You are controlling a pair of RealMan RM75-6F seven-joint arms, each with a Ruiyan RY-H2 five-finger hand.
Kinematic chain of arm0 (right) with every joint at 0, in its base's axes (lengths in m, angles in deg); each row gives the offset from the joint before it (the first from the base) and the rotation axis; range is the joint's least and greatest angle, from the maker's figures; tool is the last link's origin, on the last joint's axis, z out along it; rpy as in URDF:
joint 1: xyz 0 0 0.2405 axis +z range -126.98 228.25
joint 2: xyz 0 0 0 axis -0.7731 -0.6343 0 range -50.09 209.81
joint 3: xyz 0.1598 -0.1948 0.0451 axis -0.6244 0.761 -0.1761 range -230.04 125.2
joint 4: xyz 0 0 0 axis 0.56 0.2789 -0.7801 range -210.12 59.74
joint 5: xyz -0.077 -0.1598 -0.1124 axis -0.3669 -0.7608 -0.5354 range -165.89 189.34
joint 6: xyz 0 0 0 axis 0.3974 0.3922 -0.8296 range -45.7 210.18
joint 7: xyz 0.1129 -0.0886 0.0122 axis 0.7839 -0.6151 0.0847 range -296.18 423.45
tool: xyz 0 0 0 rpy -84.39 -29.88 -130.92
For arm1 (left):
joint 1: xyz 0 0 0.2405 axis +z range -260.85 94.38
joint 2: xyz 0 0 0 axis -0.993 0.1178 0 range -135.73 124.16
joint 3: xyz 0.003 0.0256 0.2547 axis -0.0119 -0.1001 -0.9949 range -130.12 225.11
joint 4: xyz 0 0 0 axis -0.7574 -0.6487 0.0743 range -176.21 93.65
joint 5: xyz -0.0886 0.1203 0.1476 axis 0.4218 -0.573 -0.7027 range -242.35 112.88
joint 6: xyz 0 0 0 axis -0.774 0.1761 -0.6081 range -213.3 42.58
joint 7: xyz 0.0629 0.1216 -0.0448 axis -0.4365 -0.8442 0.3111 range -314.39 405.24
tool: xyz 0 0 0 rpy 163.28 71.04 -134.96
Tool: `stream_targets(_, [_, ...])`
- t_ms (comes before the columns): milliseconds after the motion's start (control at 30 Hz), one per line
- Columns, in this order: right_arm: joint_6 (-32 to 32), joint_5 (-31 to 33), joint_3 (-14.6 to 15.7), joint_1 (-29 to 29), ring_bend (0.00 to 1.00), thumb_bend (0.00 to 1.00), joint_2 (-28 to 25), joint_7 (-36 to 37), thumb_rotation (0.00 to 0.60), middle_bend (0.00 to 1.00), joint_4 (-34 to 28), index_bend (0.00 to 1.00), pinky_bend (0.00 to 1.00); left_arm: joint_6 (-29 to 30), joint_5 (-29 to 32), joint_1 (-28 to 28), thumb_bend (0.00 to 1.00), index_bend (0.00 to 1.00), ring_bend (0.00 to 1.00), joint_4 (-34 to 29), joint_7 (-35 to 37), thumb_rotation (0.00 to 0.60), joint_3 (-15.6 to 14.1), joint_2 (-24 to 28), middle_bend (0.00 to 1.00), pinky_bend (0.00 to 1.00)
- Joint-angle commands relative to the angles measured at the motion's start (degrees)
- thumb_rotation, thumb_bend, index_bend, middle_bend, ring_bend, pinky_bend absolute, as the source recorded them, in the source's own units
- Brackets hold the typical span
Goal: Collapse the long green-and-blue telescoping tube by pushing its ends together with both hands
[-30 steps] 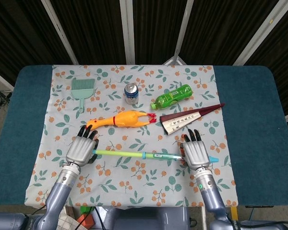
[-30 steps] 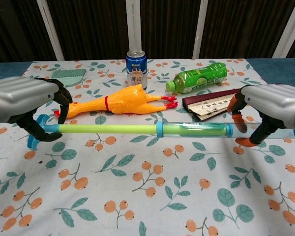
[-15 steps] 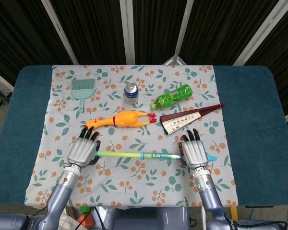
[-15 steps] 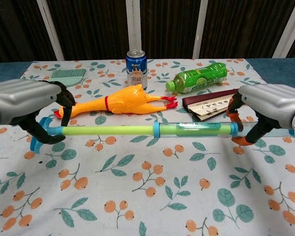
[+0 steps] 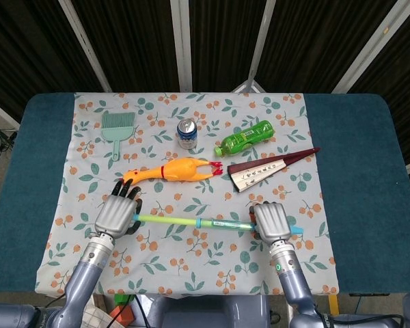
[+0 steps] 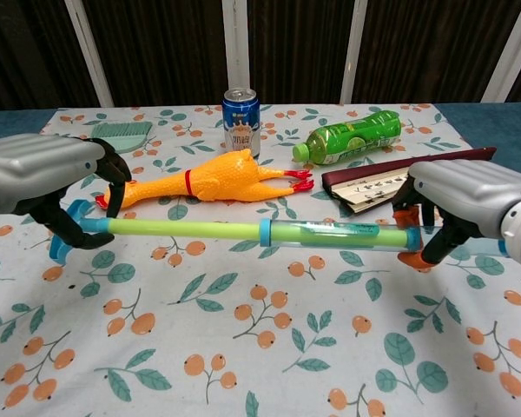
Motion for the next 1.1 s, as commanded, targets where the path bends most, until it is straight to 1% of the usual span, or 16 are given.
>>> stream_targets(33, [0.12,-0.28,0.1,0.1,0.49,0.34,0.32,-0.22,0.6,0.58,-0.18,0.85,0.53,0.11,-0.09,-0.03,0.58,0.61,0.0,0.03,0.0,0.6,-0.12,-0.3,0.17,0.02])
stream_targets(400, [0.08,-0.53,0.3,0.17,0.49,0.34,0.89,-0.42,0.6,0.58,-0.88,0.85,0.53,0.52,-0.27,0.12,0.58,0.61,0.0,0.5,0.76,0.6,-0.24,-1.32,0.17,0.02])
stream_targets(567, [0.15,-1.46,0.73,0.33,0.49,0.34,1.78,-0.69,0.6,0.58,-1.06,0.85,0.53,0.81,-0.13,0.11,0.58,0.61,0.0,0.77,1.0,0.6,-0.02,-2.58,0.17,0.02])
stream_targets(800, [0.49,-1.08,0.08,0.41,0.49,0.34,2.06,-0.91,0.6,0.58,-1.34,0.85,0.53,1.09,0.25,-0.19,0.58,0.61,0.0,1.1,0.77,0.6,0.42,-4.7,0.17,0.02])
stream_targets(1100, [0.15,-0.61,-0.45,0.86,0.49,0.34,2.54,-1.17,0.6,0.58,-1.38,0.85,0.53,1.75,0.67,-0.39,0.58,0.61,0.0,0.82,0.41,0.6,1.06,-5.54,0.17,0.02])
